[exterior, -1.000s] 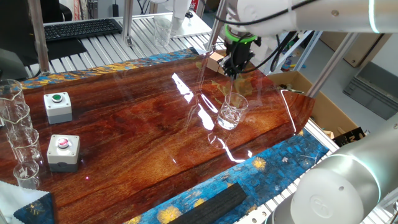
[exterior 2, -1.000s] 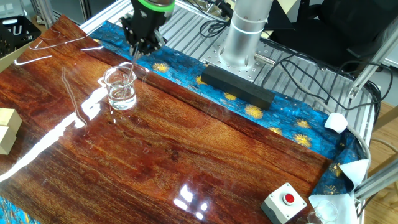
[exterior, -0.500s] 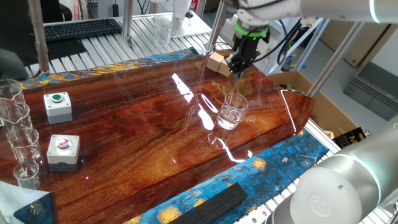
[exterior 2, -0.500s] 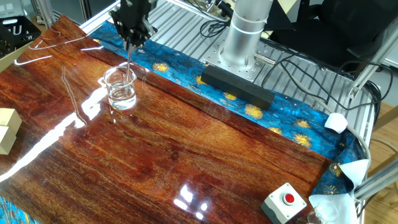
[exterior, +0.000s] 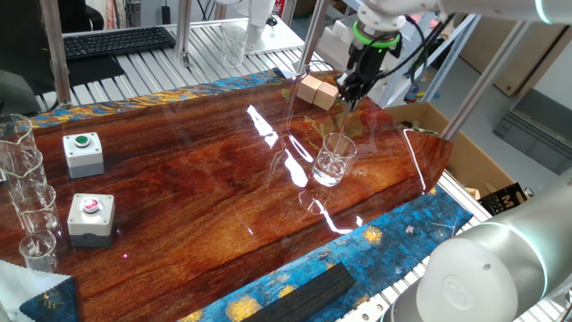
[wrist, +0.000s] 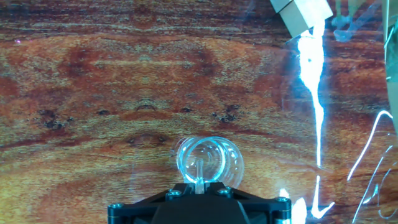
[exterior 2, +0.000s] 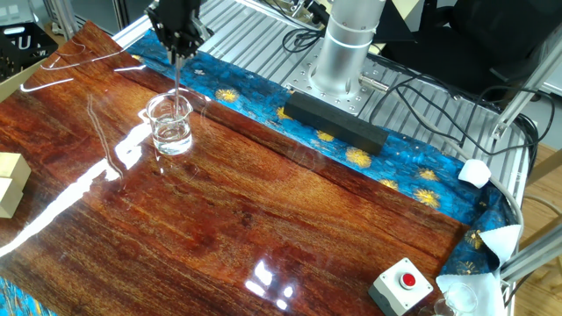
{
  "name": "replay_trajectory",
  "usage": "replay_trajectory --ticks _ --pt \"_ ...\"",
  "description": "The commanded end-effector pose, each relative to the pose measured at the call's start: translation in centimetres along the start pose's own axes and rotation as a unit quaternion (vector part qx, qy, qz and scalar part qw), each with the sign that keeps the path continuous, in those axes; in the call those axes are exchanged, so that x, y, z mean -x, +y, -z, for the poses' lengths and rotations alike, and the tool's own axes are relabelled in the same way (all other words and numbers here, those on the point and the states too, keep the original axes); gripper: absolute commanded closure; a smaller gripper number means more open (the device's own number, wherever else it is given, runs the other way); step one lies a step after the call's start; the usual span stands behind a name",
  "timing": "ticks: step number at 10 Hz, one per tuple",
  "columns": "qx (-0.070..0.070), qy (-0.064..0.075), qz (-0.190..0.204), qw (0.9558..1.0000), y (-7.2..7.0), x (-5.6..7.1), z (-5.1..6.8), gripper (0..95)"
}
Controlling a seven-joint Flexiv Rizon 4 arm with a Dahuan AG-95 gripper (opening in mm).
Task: Stir the beaker with a glass rod
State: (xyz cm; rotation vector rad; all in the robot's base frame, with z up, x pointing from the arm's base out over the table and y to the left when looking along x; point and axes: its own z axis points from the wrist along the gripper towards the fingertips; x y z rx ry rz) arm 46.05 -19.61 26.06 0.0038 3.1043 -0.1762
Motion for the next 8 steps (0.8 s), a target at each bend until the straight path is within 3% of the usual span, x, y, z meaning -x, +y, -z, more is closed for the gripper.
replay_trajectory --ticks 1,4,8 --pt "0.005 -0.001 -0.001 1.0 -0.22 -0.19 -0.08 95.0" --pt "0.019 0.002 -0.002 0.9998 -0.53 -0.33 -0.13 95.0" --pt "0.02 0.001 -0.002 0.9998 -0.93 -0.11 0.1 95.0"
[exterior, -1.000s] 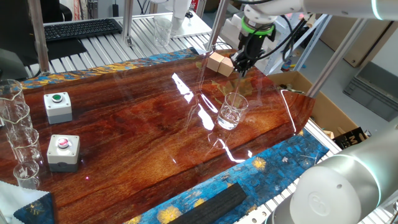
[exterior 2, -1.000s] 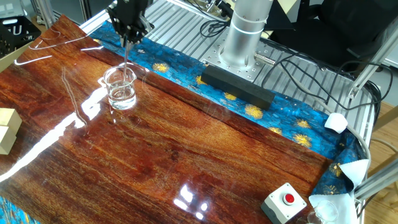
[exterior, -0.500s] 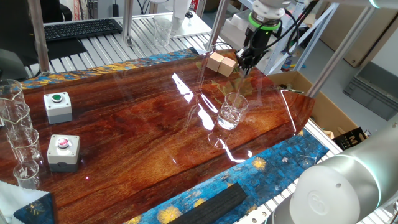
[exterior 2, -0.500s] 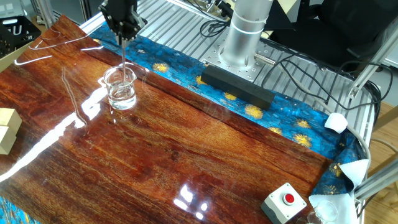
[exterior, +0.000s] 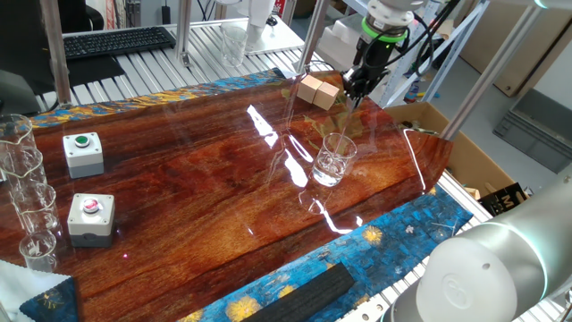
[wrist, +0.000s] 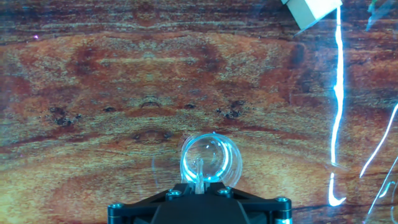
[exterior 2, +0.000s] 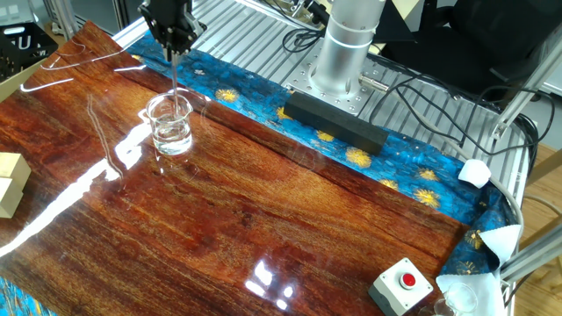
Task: Stir the beaker with a glass rod
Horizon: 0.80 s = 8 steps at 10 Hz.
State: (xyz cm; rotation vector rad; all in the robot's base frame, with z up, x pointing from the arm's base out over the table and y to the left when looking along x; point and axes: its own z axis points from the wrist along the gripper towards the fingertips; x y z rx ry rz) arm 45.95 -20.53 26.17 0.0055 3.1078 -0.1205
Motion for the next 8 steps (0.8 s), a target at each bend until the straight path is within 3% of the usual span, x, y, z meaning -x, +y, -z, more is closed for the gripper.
replay_trajectory --ticks 1,8 --pt "0.001 0.0 0.0 1.0 -0.1 0.1 0.2 95.0" --pt "0.0 0.0 -0.004 1.0 0.2 1.2 0.4 95.0"
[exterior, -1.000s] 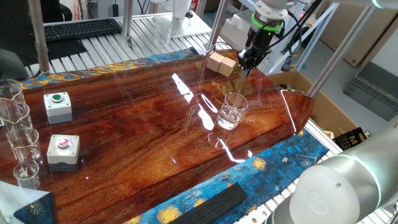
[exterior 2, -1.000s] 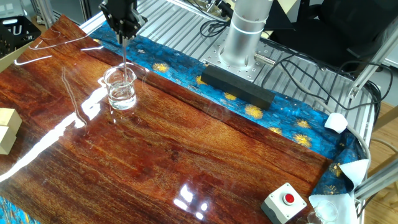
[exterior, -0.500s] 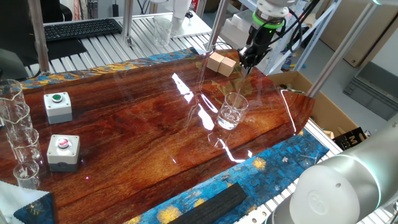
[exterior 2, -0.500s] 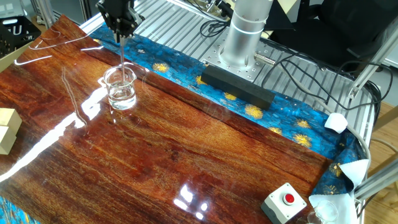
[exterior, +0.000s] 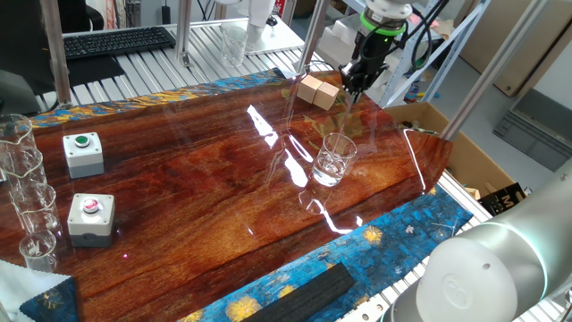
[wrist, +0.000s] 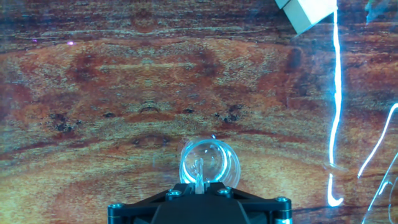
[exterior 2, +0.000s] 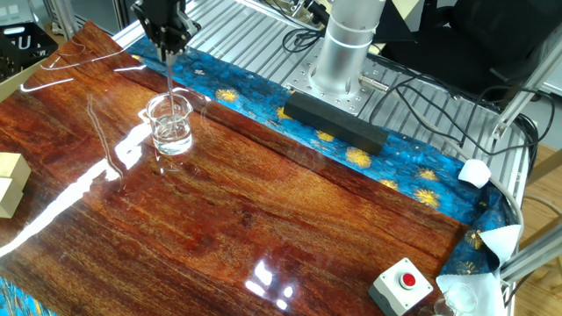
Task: Stir the beaker with a glass rod
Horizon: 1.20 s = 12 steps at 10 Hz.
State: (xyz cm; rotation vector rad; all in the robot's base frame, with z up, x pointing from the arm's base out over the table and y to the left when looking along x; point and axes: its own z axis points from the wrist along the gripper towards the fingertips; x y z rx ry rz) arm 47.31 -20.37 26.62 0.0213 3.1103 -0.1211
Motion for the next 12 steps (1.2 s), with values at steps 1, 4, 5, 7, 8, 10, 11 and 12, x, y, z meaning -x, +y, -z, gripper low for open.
replay_trajectory --ticks 1,4,5,7,8,10,11,12 --pt "0.0 -0.002 0.001 1.0 0.07 -0.12 -0.04 95.0" --pt "-0.001 -0.005 0.021 0.9998 -0.35 -0.42 -0.3 95.0" --pt "0.0 -0.006 0.024 0.9997 -0.61 -0.61 -0.41 95.0" --pt "0.0 -0.005 0.022 0.9998 -0.69 -0.67 -0.44 95.0" --pt "0.001 -0.006 0.018 0.9998 -0.68 -0.67 -0.43 95.0" --pt "0.001 -0.003 0.016 0.9999 -0.68 -0.66 -0.43 95.0" --pt "0.001 -0.004 0.016 0.9999 -0.68 -0.66 -0.44 95.0" --pt "0.0 -0.004 0.016 0.9999 -0.68 -0.66 -0.44 95.0"
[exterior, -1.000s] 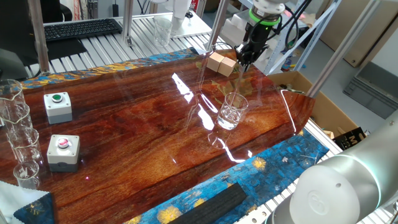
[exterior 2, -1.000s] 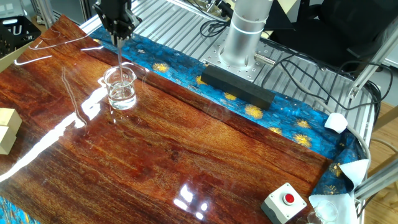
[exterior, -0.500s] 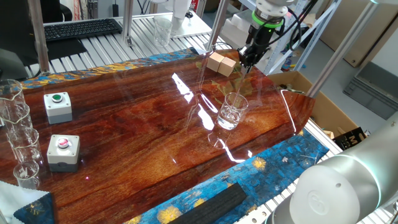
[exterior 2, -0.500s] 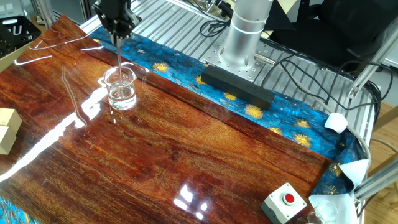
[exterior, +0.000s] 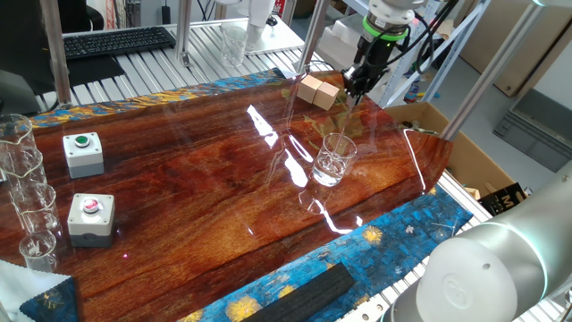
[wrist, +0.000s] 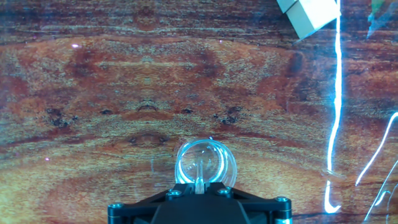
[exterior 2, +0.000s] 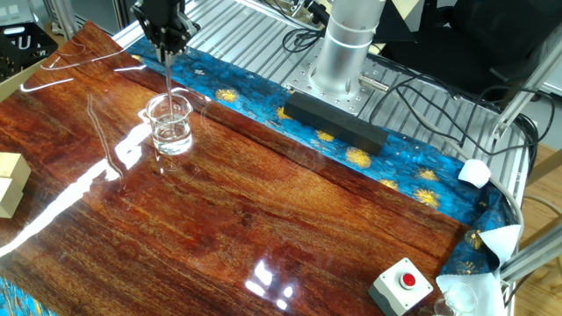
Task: Stir the beaker with a glass rod
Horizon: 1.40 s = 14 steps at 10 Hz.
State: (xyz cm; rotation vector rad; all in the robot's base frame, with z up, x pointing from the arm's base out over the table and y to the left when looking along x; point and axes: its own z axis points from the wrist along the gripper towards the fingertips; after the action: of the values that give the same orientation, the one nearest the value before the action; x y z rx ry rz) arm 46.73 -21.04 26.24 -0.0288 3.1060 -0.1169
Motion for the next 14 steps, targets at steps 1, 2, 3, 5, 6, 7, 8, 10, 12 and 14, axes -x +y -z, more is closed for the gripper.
replay_trajectory --ticks 1,2,3,5,6,7,8,10,12,14 --pt "-0.001 -0.001 0.0 1.0 -0.03 -0.08 -0.02 95.0" --pt "-0.001 -0.001 0.001 1.0 -0.03 -0.08 -0.02 95.0" --pt "0.0 0.003 0.004 1.0 -0.03 -0.08 -0.02 95.0" --pt "0.005 0.011 0.004 0.9999 -0.03 -0.08 -0.02 95.0" --pt "0.005 0.011 0.0 0.9999 -0.03 -0.08 -0.02 95.0" --pt "0.007 0.02 -0.01 0.9997 -0.03 -0.08 -0.02 95.0" --pt "0.011 0.027 -0.006 0.9996 -0.03 -0.08 -0.02 95.0" --pt "0.013 0.03 -0.015 0.9993 -0.03 -0.08 -0.02 95.0" --pt "0.031 0.04 -0.029 0.9983 -0.03 -0.08 -0.02 95.0" --pt "0.03 0.044 -0.032 0.998 -0.03 -0.08 -0.02 95.0"
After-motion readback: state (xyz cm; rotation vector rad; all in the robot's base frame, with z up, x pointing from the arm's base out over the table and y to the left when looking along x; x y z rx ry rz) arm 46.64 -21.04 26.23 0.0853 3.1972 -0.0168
